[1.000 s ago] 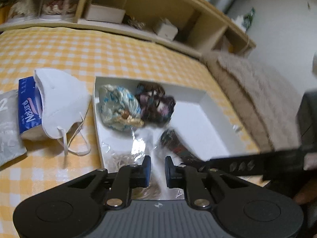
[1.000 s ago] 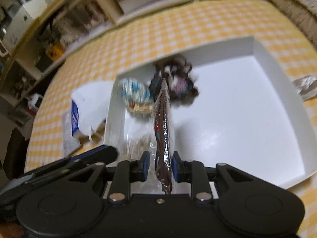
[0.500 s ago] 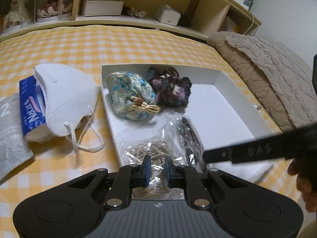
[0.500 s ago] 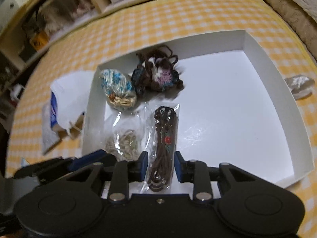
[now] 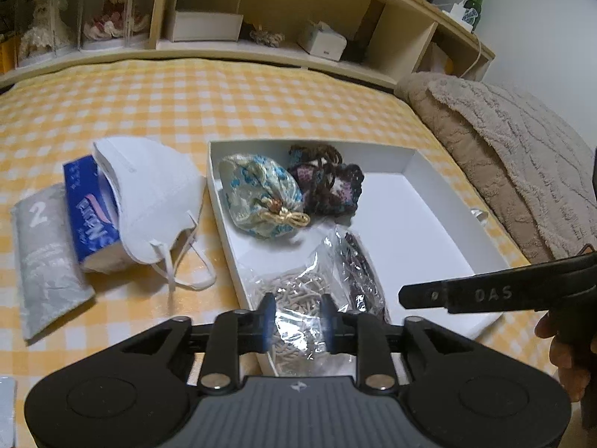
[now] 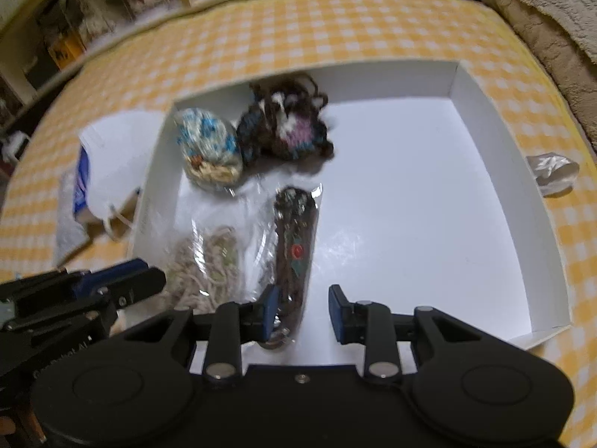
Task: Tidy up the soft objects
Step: 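Carry both clear bags into the white box and open both tools, then withdraw both tools from the box and move toward the packets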
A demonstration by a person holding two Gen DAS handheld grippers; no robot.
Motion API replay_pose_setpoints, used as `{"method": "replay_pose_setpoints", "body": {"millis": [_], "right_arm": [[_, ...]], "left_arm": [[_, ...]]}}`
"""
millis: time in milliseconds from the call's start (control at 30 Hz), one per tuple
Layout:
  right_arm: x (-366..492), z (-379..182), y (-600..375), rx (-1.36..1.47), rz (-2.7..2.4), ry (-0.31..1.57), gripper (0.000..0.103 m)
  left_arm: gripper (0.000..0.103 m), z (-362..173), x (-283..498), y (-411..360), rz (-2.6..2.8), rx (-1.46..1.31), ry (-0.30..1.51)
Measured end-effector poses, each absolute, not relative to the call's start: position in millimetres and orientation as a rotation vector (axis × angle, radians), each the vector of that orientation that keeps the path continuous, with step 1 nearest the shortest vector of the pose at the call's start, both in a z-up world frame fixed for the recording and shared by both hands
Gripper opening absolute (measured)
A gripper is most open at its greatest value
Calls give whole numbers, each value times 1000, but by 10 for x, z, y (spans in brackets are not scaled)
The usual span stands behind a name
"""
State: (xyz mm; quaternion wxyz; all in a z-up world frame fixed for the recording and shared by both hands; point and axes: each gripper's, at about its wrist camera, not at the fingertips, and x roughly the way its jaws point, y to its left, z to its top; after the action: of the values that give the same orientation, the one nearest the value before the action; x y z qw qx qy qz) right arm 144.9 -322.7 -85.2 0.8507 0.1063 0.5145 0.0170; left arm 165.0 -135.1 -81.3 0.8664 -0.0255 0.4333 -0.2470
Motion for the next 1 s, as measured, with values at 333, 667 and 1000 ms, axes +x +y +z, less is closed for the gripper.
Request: {"method": "replay_pose_setpoints", "body": {"millis": [333,667,1000], "right_arm": [[1179,-485,-3305,273,9,915,48],[834,-180,-3246,268,16,821,74],[538,28,-3169,233,-10,751,93]], "left_arm": [[62,-488,1505,-1185,-483,-40,860],[92,-254,1377,-1011,-447,-49,819],[103,-26,1197,-762,-409,-60,769]]}}
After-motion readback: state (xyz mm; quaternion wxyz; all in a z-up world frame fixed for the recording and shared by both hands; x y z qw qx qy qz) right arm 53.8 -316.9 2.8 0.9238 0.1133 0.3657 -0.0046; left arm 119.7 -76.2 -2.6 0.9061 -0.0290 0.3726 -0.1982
